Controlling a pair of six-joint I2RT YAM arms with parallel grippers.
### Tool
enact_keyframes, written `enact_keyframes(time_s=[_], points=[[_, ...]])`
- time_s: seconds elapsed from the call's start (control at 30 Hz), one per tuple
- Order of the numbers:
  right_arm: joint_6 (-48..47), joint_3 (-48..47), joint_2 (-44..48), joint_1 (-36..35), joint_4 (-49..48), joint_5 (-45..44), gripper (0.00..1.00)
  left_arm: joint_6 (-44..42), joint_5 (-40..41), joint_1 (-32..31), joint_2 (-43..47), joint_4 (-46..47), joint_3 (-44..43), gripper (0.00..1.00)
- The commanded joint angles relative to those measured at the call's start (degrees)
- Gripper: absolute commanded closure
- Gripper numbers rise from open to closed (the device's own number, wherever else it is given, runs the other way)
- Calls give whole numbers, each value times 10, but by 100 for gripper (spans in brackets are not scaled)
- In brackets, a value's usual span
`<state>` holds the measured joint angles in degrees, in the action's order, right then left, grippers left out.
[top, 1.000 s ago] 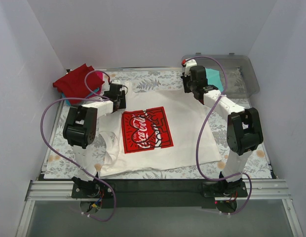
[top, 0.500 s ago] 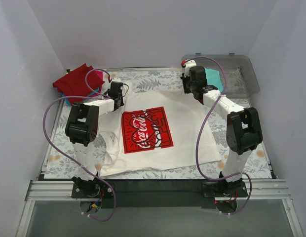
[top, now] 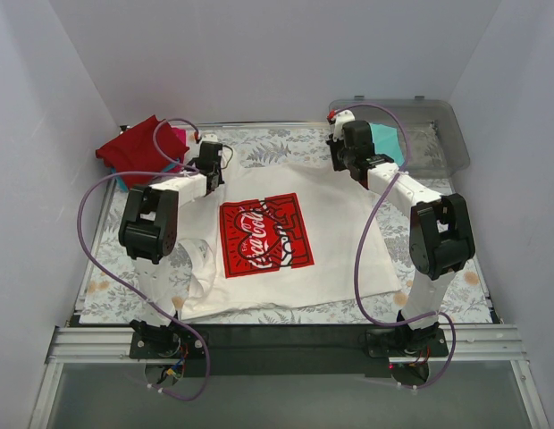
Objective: Fold and stack the t-shirts
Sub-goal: Flatten the tshirt out
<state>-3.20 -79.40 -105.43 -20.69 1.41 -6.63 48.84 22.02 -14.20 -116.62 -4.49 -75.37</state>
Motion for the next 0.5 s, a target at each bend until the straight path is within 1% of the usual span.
enact_keyframes(time_s=[0.0,0.13,0.27,0.33,0.43,0.47], points=[[-1,-27,-2,1,3,6,99,-2,7,18,5,-10,-68,100],[-1,-30,-6,1,4,5,99,-1,-8,47,-19,-21,-129,100],[-1,-36,-14,1,9,3,99,16,-20,74,-62,-29,-195,100],[-1,-38,-17,1,11,1,99,22,-21,84,-88,-38,-237,100],[-2,-41,-20,1,13,2,99,27,-14,89,-119,-44,-274,100],[-3,-42,-21,1,14,3,99,29,-8,89,-129,-49,-301,100]])
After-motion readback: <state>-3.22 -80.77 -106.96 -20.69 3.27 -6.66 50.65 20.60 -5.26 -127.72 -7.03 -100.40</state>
